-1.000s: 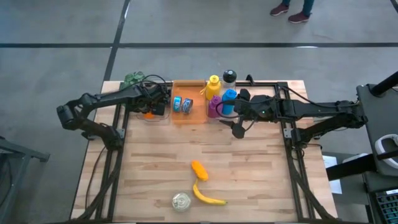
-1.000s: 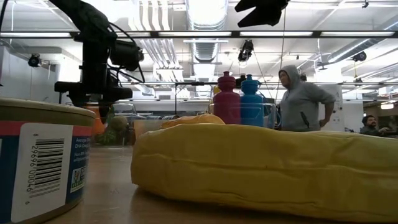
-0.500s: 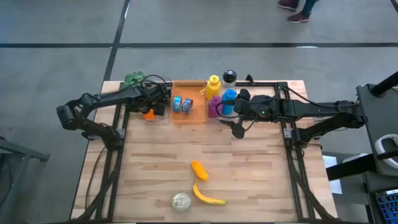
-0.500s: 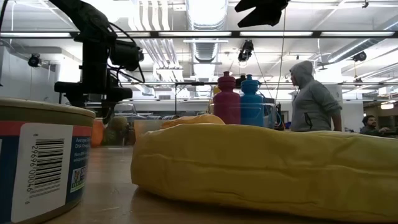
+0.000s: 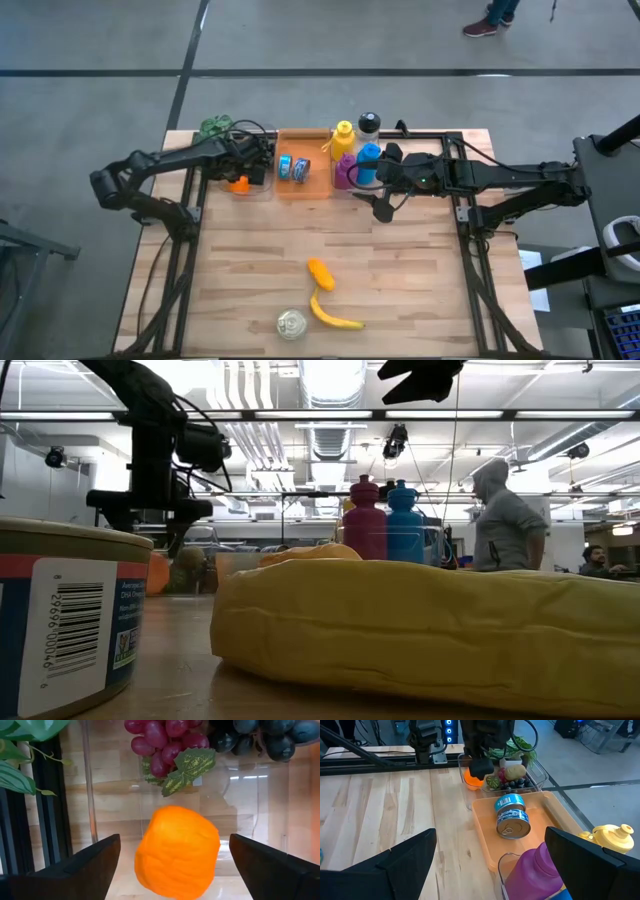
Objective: Pick & Place Food Item
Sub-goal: Put the yellow mango into the left transparent bin
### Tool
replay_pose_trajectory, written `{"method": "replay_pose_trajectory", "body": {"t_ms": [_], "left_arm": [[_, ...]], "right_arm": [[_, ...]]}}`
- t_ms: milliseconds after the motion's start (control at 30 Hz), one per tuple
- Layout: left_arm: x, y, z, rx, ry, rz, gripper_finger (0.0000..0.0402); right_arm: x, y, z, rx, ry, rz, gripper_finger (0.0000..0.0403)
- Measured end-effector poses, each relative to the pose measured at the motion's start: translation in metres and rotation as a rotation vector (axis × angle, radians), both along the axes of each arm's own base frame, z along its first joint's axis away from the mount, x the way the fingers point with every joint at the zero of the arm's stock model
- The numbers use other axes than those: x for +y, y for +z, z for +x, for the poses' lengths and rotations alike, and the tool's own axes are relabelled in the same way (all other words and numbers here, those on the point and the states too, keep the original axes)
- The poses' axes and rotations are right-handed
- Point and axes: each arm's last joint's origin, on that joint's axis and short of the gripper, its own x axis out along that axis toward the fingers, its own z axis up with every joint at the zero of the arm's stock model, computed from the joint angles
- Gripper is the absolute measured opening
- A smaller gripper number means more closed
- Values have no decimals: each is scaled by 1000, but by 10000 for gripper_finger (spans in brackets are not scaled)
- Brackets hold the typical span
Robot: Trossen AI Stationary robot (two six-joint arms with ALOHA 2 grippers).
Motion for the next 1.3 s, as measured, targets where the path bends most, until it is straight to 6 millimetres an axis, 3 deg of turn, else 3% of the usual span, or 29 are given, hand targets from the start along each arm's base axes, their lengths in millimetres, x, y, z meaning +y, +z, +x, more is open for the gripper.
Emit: {"method": "replay_pose_trajectory", "body": {"t_ms": [167, 433, 767, 1067, 1300], "left_arm": [[-3, 9, -4, -29, -2, 21, 375], [-14, 40, -20, -162, 1, 113, 370], [-44, 76, -38, -386, -114, 184, 368], [-89, 91, -9, -608, -420, 206, 356], [-137, 98, 17, -771, -722, 195, 357]], "right_arm": [[0, 0, 0, 0, 0, 0, 370], [0, 0, 0, 0, 0, 0, 370], [0, 0, 0, 1, 0, 0, 370], [0, 0, 0, 1, 6, 3, 370], [1, -1, 0, -4, 4, 31, 370]]}}
